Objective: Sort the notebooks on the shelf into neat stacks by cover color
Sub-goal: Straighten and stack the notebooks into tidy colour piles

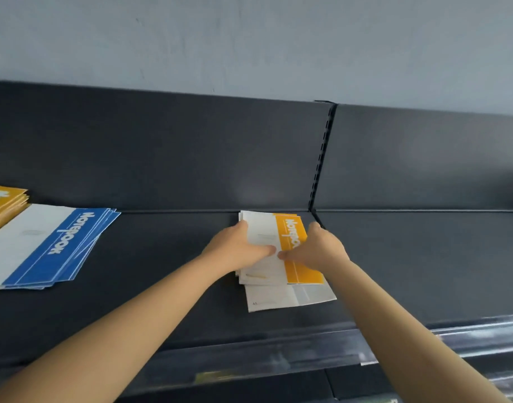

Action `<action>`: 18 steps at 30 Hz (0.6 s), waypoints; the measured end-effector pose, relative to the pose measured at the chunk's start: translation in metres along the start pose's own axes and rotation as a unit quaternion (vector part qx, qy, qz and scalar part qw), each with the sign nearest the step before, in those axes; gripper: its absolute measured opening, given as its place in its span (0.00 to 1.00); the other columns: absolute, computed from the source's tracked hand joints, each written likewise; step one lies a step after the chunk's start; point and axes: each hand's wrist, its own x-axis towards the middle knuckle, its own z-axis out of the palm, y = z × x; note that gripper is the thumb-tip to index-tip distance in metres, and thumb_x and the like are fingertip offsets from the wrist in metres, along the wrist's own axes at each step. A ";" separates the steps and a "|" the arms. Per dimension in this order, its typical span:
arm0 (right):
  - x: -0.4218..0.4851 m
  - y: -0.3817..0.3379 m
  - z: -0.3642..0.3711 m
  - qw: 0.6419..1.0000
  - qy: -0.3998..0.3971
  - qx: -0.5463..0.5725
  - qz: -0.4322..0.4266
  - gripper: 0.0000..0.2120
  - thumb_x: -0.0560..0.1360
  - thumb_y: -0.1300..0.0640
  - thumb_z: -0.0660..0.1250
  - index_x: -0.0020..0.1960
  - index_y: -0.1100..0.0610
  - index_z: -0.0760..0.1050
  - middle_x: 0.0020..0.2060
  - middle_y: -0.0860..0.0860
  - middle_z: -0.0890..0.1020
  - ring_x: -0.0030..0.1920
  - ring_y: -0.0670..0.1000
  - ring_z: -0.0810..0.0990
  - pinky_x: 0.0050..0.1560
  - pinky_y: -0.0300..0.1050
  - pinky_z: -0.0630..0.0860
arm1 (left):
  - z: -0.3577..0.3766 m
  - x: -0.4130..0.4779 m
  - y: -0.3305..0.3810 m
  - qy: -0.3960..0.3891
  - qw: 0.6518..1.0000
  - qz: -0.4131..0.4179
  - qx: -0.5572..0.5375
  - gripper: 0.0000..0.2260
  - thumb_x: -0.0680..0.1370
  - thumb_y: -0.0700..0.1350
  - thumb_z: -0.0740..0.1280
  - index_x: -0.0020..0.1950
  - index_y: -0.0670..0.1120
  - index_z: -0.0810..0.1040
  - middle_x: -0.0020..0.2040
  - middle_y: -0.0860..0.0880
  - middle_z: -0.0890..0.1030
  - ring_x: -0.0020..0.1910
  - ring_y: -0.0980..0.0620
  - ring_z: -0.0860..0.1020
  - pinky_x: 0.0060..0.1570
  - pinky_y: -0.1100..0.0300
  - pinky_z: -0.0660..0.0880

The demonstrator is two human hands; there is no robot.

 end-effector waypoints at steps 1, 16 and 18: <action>0.001 -0.003 0.002 1.000 -0.001 0.004 -0.011 0.40 0.67 0.40 0.73 0.69 0.59 0.61 0.60 0.53 0.74 0.59 0.55 0.74 0.45 0.45 0.72 | 0.000 0.002 -0.001 0.004 1.000 -0.009 -0.021 0.31 0.72 0.60 0.70 0.70 0.49 0.67 0.64 0.51 0.75 0.58 0.50 0.75 0.53 0.55 0.76; 0.000 -0.012 0.002 0.959 -0.042 0.280 -0.006 0.23 0.74 0.51 0.70 0.67 0.55 0.72 0.61 0.52 0.77 0.50 0.50 0.74 0.48 0.45 0.74 | -0.011 0.015 -0.025 0.056 0.973 -0.025 -0.222 0.33 0.73 0.50 0.74 0.74 0.46 0.65 0.73 0.48 0.68 0.70 0.49 0.69 0.58 0.59 0.68; -0.003 -0.012 -0.003 0.938 -0.060 0.341 0.032 0.19 0.74 0.54 0.71 0.63 0.58 0.75 0.57 0.56 0.80 0.50 0.53 0.78 0.55 0.50 0.78 | -0.016 0.013 -0.023 0.104 0.943 0.002 -0.315 0.28 0.74 0.43 0.73 0.72 0.46 0.68 0.69 0.49 0.73 0.65 0.50 0.73 0.59 0.57 0.72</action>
